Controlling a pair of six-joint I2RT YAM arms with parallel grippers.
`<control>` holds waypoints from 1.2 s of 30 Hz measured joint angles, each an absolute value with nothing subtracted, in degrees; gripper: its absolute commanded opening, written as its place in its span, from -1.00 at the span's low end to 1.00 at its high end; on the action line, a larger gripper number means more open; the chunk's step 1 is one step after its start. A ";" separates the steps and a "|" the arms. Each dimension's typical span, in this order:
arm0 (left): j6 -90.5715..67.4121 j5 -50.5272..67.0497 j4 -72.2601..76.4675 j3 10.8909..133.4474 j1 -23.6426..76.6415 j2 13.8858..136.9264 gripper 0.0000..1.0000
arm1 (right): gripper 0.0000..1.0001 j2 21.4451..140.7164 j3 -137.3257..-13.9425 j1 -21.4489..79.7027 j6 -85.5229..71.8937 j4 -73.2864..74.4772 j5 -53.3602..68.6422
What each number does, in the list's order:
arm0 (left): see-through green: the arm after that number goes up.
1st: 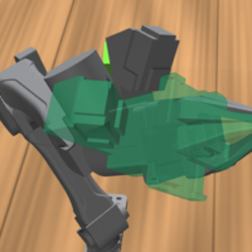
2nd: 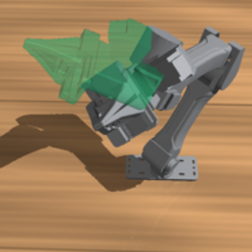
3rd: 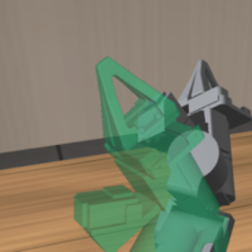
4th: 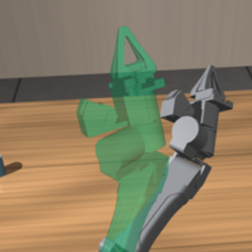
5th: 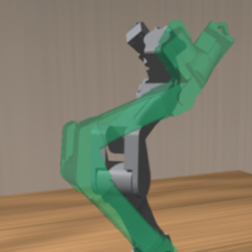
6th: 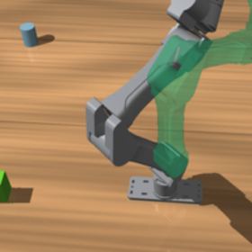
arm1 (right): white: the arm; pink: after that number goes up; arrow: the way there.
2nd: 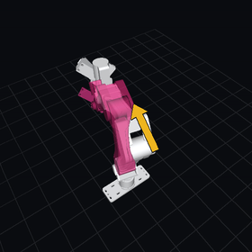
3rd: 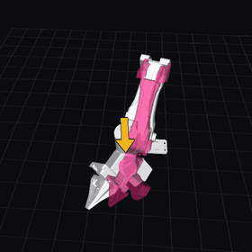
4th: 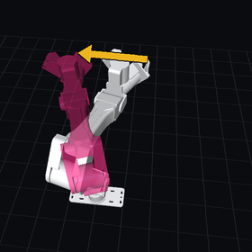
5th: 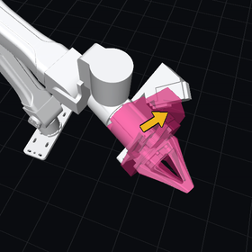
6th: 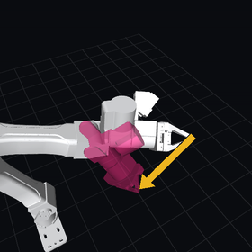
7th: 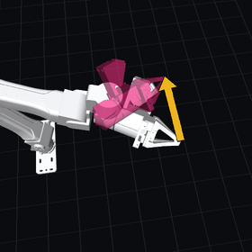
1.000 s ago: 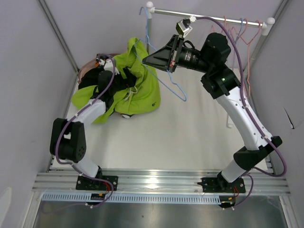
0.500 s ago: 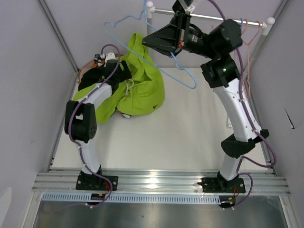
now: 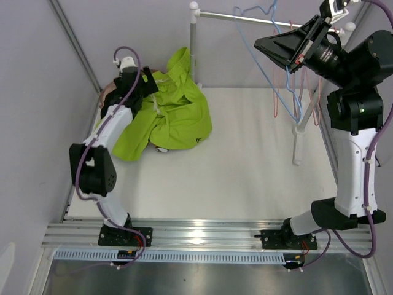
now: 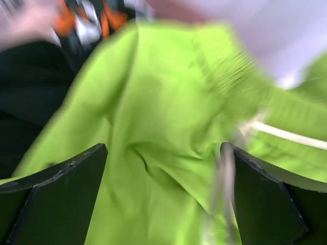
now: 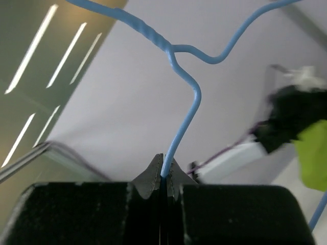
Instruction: Remove the shorts from the hanger
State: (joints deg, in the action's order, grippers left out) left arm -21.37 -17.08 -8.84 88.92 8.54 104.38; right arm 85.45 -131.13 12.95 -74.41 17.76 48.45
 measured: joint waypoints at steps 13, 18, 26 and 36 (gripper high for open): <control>-15.94 -16.23 -9.63 88.82 14.68 69.25 0.98 | -1.00 91.02 -115.11 8.56 -56.51 31.79 38.61; -15.84 -14.94 -10.24 77.76 14.96 60.99 0.98 | -1.00 102.48 -128.53 7.40 -54.63 32.88 37.91; -15.38 -12.16 -12.49 65.89 15.18 54.76 0.98 | -1.00 111.26 -135.02 5.23 -54.33 31.44 36.80; -15.38 -10.28 -12.19 65.17 15.42 54.78 0.99 | 0.60 105.84 -120.05 5.08 -51.96 28.10 34.68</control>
